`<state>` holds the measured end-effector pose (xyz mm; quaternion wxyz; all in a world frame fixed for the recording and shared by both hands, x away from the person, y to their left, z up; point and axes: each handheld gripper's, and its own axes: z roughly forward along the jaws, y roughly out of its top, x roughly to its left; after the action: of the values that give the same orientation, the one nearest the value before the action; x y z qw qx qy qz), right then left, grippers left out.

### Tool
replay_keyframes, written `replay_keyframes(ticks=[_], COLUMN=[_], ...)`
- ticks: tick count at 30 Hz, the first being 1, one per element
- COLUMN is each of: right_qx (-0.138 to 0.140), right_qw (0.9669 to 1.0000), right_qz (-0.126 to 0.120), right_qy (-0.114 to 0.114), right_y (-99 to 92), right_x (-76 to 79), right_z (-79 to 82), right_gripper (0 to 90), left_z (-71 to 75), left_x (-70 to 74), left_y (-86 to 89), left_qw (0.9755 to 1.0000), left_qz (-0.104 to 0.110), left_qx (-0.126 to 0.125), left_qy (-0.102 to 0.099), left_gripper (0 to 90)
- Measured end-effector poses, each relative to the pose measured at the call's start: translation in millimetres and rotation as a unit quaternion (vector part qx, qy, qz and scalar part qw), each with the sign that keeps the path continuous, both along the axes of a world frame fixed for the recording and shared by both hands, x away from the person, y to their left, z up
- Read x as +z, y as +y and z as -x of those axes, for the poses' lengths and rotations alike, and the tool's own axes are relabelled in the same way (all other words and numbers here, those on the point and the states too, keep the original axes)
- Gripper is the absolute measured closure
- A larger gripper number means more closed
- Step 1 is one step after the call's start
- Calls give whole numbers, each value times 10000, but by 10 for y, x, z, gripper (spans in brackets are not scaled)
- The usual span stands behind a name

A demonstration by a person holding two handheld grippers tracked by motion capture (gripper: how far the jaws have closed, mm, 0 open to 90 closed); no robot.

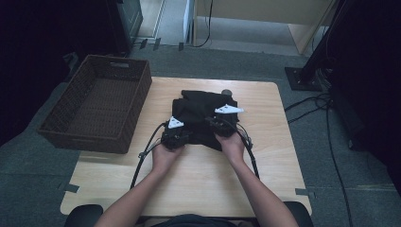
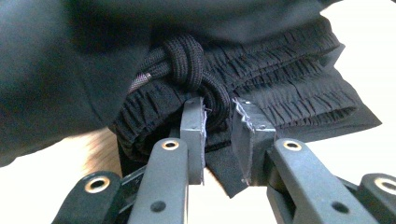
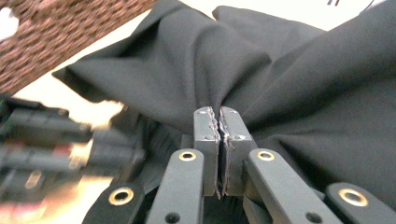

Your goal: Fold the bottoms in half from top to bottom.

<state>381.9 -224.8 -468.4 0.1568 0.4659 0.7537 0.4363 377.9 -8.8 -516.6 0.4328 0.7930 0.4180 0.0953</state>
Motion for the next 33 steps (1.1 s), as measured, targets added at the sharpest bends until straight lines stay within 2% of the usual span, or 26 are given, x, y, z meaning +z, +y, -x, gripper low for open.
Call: replay_keyframes(ticks=[2,3,6,7,9,10,11,15,16,17,18,20,21,22,23,24,26,27,28,31,33], right_qx=[-9,-14,-3,-6,-16,-19,-32,-63,-63,-95,-124,-165,-272,-272,-306,-343,-293,-252,-212,-111,-50], right_qw=[10000,9997,9999,9999,9998,9996,9995,9993,9993,9989,9985,9984,9981,9981,9980,9985,9994,9997,9998,9998,9998], right_qz=[-57,-209,-87,24,64,-49,-131,-363,-363,-320,-274,-237,-174,-174,-133,-72,-17,-32,-9,146,163], right_qy=[38,86,79,162,209,293,277,-100,-100,-329,-449,-491,-516,-516,-535,-409,-169,-26,13,24,36], right_y=[-21,-60,-79,-84,-98,-141,-162,-217,-217,-225,-222,-222,-218,-218,-214,-182,-134,-107,-79,-22,-18], right_x=[-26,-76,-159,-197,-232,-244,-216,41,41,174,214,237,234,234,209,132,20,-33,-87,-210,-258], right_z=[60,177,318,336,345,350,352,365,365,324,283,232,122,122,67,-13,-58,-55,-37,60,121], right_gripper=[874,870,838,797,774,707,686,679,679,676,674,671,670,670,670,680,690,696,697,686,680], left_z=[-1,2,3,3,2,3,4,10,10,15,15,25,35,51,64,84,94,94,107,109,74], left_x=[-1,-4,-4,-4,-4,1,2,11,11,21,21,47,66,88,116,175,245,245,321,395,506], left_y=[5,4,6,6,8,12,13,10,10,7,7,16,27,38,55,101,163,163,228,286,353], left_qw=[10000,10000,10000,10000,10000,10000,10000,10000,10000,10000,10000,9999,9999,9999,9999,9999,9999,9999,9997,9997,9997], left_qz=[-21,-13,-20,-20,29,24,28,13,13,19,19,98,135,137,96,108,154,154,221,196,159], left_qx=[-18,-5,-11,-11,6,-10,-21,-27,-27,-13,-13,24,4,-11,-47,-76,-59,-59,-46,-49,-18], left_qy=[-6,-10,-9,-9,27,37,43,39,39,31,31,89,96,68,46,27,5,5,-41,-108,-159], left_gripper=[738,739,738,737,731,729,723,704,701,698,694,693,697,697,701,705,706,705,705,698,688])
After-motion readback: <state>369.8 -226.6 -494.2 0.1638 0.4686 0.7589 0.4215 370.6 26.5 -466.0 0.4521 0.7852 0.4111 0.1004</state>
